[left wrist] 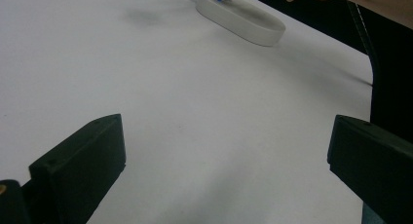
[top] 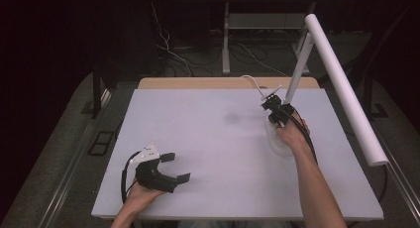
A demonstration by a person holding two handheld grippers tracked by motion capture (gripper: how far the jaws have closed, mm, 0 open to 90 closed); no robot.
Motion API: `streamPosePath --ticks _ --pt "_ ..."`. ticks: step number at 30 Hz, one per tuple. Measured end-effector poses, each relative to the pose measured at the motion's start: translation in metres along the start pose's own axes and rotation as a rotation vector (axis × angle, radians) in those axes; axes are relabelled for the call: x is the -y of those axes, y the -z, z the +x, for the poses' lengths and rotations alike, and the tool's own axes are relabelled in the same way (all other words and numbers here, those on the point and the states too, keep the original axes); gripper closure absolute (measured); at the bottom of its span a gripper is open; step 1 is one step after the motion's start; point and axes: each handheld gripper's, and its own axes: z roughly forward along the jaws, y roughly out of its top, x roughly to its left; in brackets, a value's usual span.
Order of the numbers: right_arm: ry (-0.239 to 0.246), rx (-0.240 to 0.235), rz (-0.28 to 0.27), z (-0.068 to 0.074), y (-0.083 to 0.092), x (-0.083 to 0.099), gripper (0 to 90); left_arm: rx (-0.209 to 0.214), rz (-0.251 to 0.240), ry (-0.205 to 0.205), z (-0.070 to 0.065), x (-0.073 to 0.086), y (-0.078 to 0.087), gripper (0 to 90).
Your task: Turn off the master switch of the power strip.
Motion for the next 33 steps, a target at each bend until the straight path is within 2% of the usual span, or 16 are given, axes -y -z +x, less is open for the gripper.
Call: streamPosePath --ticks 4,10,16,21,27,32,33 --pt "-0.004 0.004 -0.005 0.0000 -0.0002 0.0005 89.6 0.002 0.005 -0.002 -0.0009 0.0005 -0.0018 0.0" --pt "-0.040 0.007 0.001 0.0008 0.0002 0.0007 89.8 0.005 0.013 -0.008 -0.0020 0.0007 -0.0026 0.0" --pt "-0.035 0.007 -0.004 0.0000 -0.0003 0.0010 89.8 0.007 0.015 -0.008 -0.0021 0.0007 -0.0030 0.0" --pt "-0.067 0.003 -0.006 0.0015 -0.0003 0.0029 89.8 0.008 0.015 -0.010 -0.0024 0.0005 -0.0032 0.0" --pt "-0.047 0.010 -0.020 0.0021 0.0000 0.0040 89.7 0.007 0.016 -0.008 -0.0017 0.0006 -0.0029 0.0" --pt "-0.046 -0.009 -0.021 -0.0013 0.0008 0.0038 89.7 0.005 0.009 -0.003 -0.0015 0.0006 -0.0022 0.0" --pt "-0.040 -0.004 -0.036 -0.0015 0.0028 0.0030 89.6 0.004 0.008 -0.001 -0.0013 0.0006 -0.0019 0.0"
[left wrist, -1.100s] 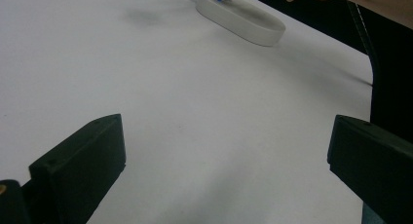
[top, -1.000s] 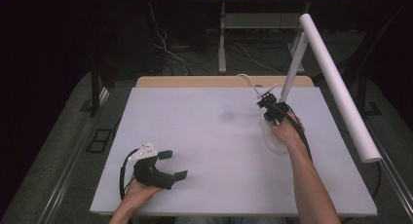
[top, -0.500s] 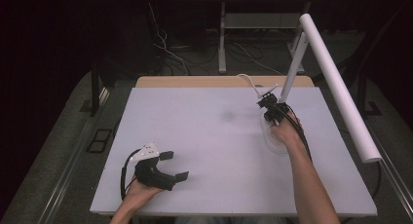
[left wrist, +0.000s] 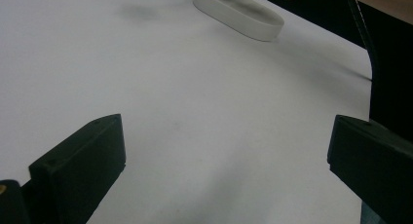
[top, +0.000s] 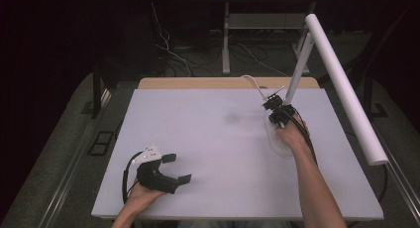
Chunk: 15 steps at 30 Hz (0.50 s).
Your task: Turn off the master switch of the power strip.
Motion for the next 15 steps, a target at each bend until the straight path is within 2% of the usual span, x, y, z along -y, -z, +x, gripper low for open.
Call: streamPosePath --ticks 9,15 --pt "0.013 0.010 0.002 0.0020 0.0010 -0.0006 89.6 0.001 -0.003 0.001 0.0009 -0.0001 0.0008 0.0" --pt "0.045 0.017 -0.004 0.0062 0.0052 -0.0033 89.5 0.000 -0.004 0.002 0.0003 -0.0001 0.0007 0.0"
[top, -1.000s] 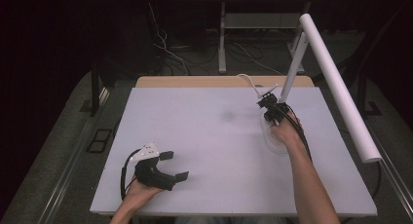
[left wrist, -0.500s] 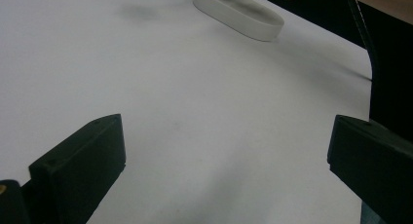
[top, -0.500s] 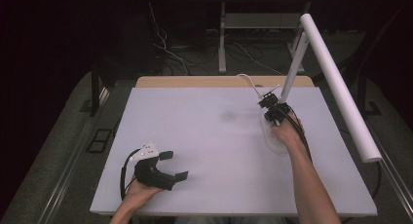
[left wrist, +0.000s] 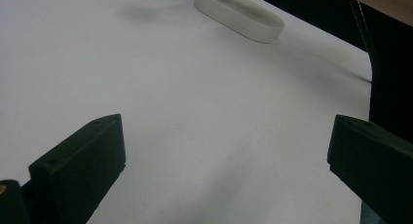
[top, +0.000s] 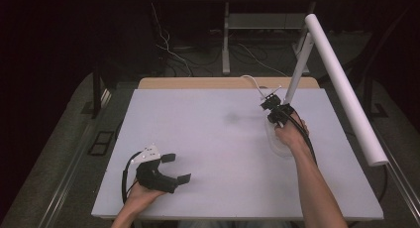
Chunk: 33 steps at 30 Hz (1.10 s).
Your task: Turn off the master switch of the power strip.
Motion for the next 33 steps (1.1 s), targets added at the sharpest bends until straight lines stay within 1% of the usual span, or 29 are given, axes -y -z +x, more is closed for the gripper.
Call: streamPosePath --ticks 5,9,10,15,19,23,25,26,28,31,33 --pt "0.016 -0.011 -0.023 0.004 0.008 -0.001 89.5 0.001 -0.002 -0.001 -0.001 0.000 0.000 0.0" --pt "0.042 -0.006 -0.039 0.009 0.015 -0.001 89.4 0.002 -0.005 0.000 -0.001 0.000 0.001 0.0" --pt "0.041 -0.014 -0.044 0.011 0.018 -0.001 89.5 0.002 -0.005 0.001 -0.001 0.000 0.001 0.0" --pt "0.052 -0.024 -0.087 0.016 0.032 0.000 89.4 0.001 -0.003 -0.002 -0.001 0.000 0.001 0.0" --pt "0.066 -0.046 -0.126 0.020 0.044 0.003 88.6 0.000 -0.007 0.002 -0.001 0.000 0.001 0.0" --pt "0.066 -0.089 -0.163 0.026 0.059 0.008 78.8 -0.001 -0.007 0.004 -0.001 0.000 0.001 0.0" --pt "0.059 -0.124 -0.180 0.026 0.066 0.011 73.7 -0.002 -0.007 0.003 -0.001 0.000 0.001 0.0" --pt "0.041 -0.142 -0.187 0.026 0.068 0.013 69.7 -0.001 -0.007 0.004 -0.002 0.000 0.001 0.0" --pt "0.036 -0.171 -0.202 0.024 0.073 0.017 62.6 -0.002 -0.008 0.004 -0.002 0.000 0.001 0.0" --pt "0.010 -0.222 -0.233 0.022 0.080 0.026 51.4 -0.003 -0.009 0.007 -0.001 0.000 0.001 0.0" --pt "0.005 -0.252 -0.257 0.020 0.083 0.034 43.9 -0.004 -0.007 0.006 -0.001 0.000 0.001 0.0"
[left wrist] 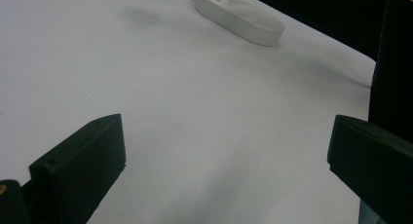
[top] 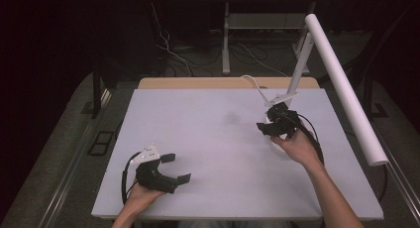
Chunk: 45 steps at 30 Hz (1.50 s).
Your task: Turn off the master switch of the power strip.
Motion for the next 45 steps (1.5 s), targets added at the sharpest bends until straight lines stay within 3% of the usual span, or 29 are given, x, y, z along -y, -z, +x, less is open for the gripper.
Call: streamPosePath --ticks 6,8,10,18,32,45 --pt "-0.013 -0.089 -0.036 0.001 0.015 0.022 12.6 0.004 -0.004 0.000 -0.001 0.000 -0.001 0.0" --pt "-0.019 -0.111 -0.051 0.002 0.020 0.031 9.5 0.003 -0.003 -0.003 -0.001 0.000 -0.001 0.0" --pt "-0.029 -0.149 -0.057 0.002 0.025 0.039 0.0 0.003 -0.004 -0.003 -0.001 0.000 -0.001 0.0" --pt "-0.085 -0.169 -0.095 -0.001 0.039 0.067 0.0 0.004 -0.004 0.000 -0.001 0.000 0.000 0.0" --pt "-0.146 -0.206 -0.128 -0.005 0.048 0.114 0.0 -0.004 -0.003 0.002 0.000 0.000 0.000 0.0" --pt "-0.177 -0.196 -0.175 0.002 0.051 0.149 0.0 -0.007 -0.001 0.000 0.001 0.000 0.001 0.0"
